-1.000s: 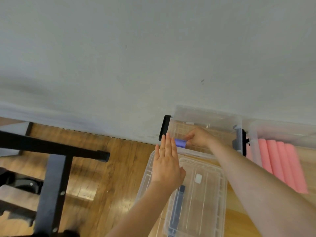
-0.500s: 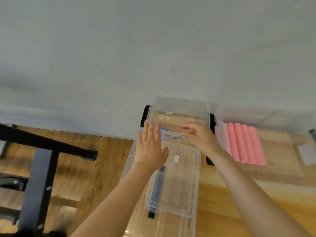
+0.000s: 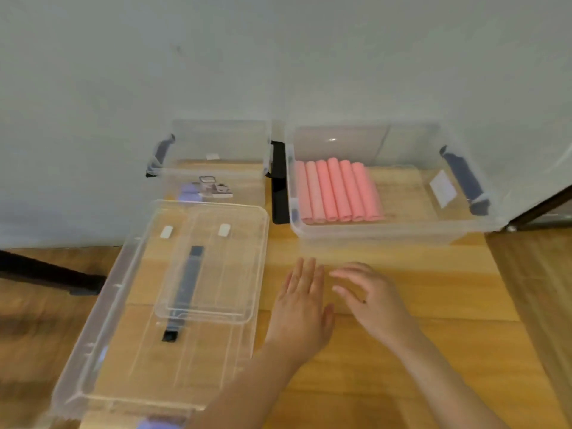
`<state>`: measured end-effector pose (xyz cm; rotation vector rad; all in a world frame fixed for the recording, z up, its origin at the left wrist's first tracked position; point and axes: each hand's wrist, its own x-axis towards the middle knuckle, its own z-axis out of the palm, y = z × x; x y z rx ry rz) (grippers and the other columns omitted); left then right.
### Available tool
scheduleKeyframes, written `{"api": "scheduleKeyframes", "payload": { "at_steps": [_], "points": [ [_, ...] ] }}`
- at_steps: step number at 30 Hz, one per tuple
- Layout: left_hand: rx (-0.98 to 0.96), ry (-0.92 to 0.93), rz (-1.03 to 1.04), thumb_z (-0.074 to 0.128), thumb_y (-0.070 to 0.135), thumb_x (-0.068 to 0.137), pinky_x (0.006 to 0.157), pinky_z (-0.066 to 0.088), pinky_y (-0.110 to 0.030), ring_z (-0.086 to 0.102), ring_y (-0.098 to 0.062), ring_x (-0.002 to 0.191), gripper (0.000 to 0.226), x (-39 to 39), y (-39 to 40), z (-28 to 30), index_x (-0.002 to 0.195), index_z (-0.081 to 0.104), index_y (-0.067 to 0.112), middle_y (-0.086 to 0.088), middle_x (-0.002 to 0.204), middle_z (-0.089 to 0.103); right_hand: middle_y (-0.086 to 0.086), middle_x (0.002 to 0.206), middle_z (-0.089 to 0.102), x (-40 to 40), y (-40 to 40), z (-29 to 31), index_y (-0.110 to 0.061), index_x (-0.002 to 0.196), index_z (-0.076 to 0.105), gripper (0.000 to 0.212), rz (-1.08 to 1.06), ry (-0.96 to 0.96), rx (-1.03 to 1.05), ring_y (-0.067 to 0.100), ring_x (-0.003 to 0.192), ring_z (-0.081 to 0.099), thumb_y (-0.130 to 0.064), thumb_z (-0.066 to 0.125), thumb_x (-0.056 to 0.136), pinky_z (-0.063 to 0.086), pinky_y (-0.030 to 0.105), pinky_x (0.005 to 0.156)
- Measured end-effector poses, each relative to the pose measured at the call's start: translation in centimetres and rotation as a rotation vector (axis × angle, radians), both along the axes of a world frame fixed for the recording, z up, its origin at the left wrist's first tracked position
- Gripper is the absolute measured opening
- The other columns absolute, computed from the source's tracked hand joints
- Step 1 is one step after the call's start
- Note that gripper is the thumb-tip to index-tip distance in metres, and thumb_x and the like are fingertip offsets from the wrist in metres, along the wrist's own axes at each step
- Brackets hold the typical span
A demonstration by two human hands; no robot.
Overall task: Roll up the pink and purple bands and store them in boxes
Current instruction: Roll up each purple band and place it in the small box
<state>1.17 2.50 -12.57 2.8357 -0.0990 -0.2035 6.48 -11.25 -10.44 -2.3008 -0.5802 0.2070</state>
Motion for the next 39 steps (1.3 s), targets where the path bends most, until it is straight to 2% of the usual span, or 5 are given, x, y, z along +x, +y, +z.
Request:
{"api": "scheduleKeyframes", "payload": {
  "at_steps": [6, 25, 28, 33, 39],
  "points": [
    [0.086, -0.066, -0.183, 0.010, 0.044, 0.086, 0.115, -0.003, -0.034, 0.000, -0.022, 0.144, 0.071, -1.2, -4.4, -5.1, 0.148, 0.011, 0.009, -0.006, 0.156, 0.008, -0.006, 0.112, 0.055, -2.5, -5.0, -7.3, -0.012, 0.113, 0.065, 0.029, -0.121, -0.129, -0.040, 0.005, 0.108, 0.047, -0.014, 0.065, 0.084, 0.022, 0.004, 0.095],
    [0.291, -0.364, 0.345, 0.038, 0.037, 0.086, 0.108, 0.024, -0.057, 0.031, -0.032, 0.136, 0.061, -23.0, 0.3, -5.5, 0.132, 0.046, -0.002, -0.020, 0.143, 0.038, 0.002, 0.116, 0.060, -21.7, -0.4, -9.2, -0.010, 0.116, 0.062, 0.029, -0.087, -0.335, 0.043, 0.017, 0.110, 0.052, -0.020, 0.058, 0.089, 0.033, 0.017, 0.092],
    [0.314, -0.283, 0.481, 0.035, 0.040, 0.093, 0.113, 0.011, -0.047, 0.016, -0.027, 0.142, 0.061, -25.2, 3.5, -5.6, 0.143, 0.027, 0.005, -0.012, 0.152, 0.024, 0.000, 0.125, 0.056, -23.1, 2.2, -8.7, -0.011, 0.120, 0.059, 0.032, 0.034, -0.330, 0.043, 0.014, 0.117, 0.048, -0.022, 0.055, 0.091, 0.029, 0.016, 0.096],
    [-0.058, -0.334, 0.466, 0.056, 0.020, 0.076, 0.071, 0.038, -0.020, 0.051, -0.021, 0.075, 0.018, -26.6, 6.4, -4.2, 0.091, 0.056, 0.028, 0.005, 0.084, 0.053, 0.003, 0.118, 0.059, -24.6, 6.4, -8.1, -0.009, 0.109, 0.066, 0.025, 0.164, -0.283, 0.124, 0.017, 0.113, 0.052, -0.017, 0.063, 0.085, 0.030, 0.014, 0.094],
    [-0.428, -0.515, 0.541, 0.065, 0.012, 0.082, 0.053, 0.035, -0.013, 0.057, -0.004, 0.065, 0.018, -25.2, 5.8, -1.3, 0.067, 0.065, 0.022, 0.004, 0.074, 0.059, -0.014, 0.089, 0.062, -24.6, 6.7, -5.3, -0.021, 0.095, 0.069, 0.025, 0.173, -0.113, 0.397, -0.004, 0.081, 0.055, -0.008, 0.073, 0.073, 0.036, 0.005, 0.076]
  ]
}}
